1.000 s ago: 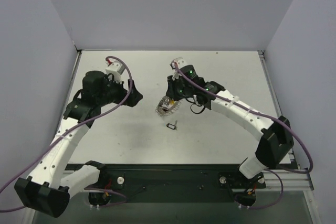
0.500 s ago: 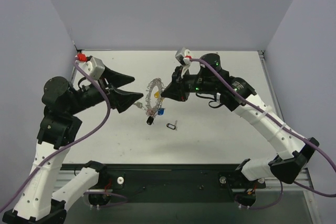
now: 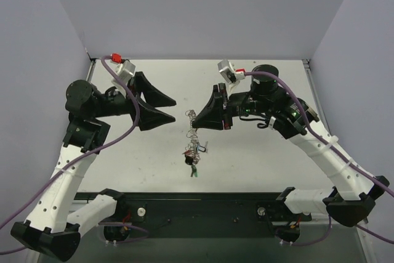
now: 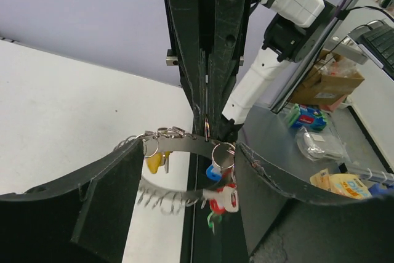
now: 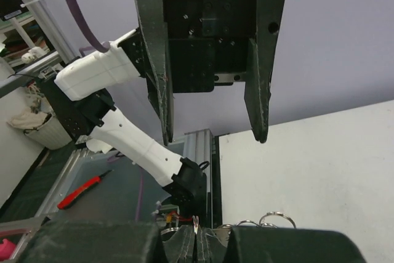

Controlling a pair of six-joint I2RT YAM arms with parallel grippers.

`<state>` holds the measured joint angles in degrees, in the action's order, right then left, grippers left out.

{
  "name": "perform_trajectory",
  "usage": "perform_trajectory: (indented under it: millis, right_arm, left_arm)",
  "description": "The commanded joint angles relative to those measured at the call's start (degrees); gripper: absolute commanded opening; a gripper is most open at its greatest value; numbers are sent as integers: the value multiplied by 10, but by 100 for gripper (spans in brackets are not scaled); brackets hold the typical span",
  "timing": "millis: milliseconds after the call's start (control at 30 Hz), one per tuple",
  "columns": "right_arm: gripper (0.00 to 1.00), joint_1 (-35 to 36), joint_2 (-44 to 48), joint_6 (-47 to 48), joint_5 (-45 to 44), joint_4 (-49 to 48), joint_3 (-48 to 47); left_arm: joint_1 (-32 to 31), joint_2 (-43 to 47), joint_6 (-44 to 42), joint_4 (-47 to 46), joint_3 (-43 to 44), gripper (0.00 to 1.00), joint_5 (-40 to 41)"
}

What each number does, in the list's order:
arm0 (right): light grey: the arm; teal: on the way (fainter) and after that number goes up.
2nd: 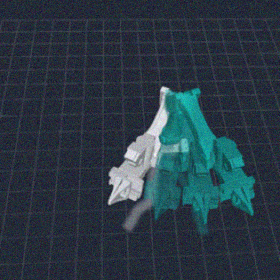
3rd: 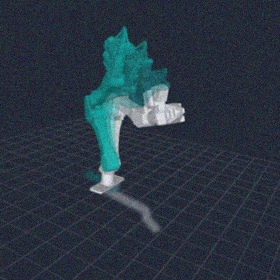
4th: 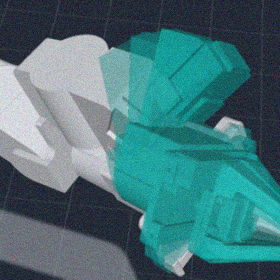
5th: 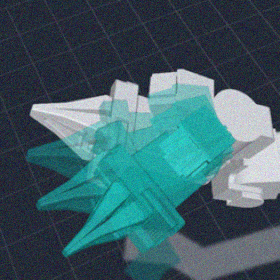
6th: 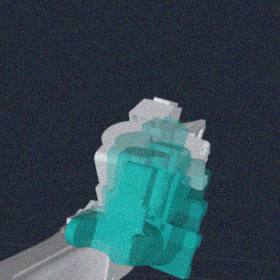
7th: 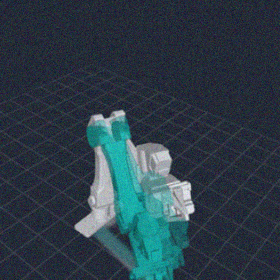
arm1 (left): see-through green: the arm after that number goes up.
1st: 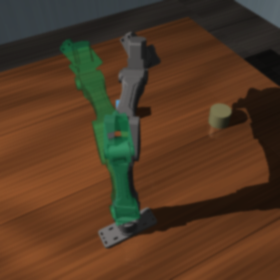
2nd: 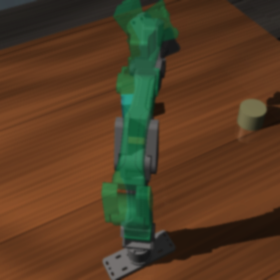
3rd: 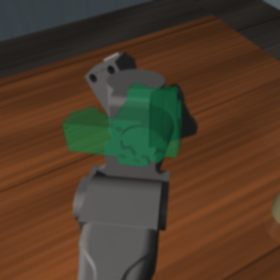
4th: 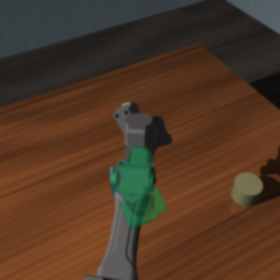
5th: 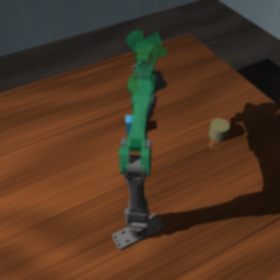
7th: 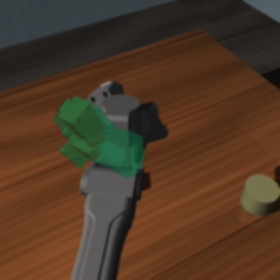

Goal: Put the keys on the keyring

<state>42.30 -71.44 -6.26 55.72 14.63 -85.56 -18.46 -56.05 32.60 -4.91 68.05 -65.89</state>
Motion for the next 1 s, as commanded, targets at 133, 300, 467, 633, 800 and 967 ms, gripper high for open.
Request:
perform_trajectory:
  millis: [133,300,467,633,800,967]
  right_arm:
    - [0,-4,37,-96,-6,-201,50]
    - [0,-4,42,-125,-44,-239,73]
    - [0,-5,35,-130,-53,-239,69]
    - [0,-5,33,-130,-55,-233,65]
    - [0,-6,31,-130,-47,-228,63]
    - [0,-6,29,-131,-34,-228,64]
  left_arm:
    - [-12,-5,47,-82,-7,70,-17]
    - [-32,-16,36,-71,-2,70,-6]
    - [-61,-30,-68,76,31,68,25]
    - [-83,-46,-149,189,67,62,71]
    - [-88,-49,-161,205,67,53,86]
    - [-88,-47,-162,199,67,50,104]
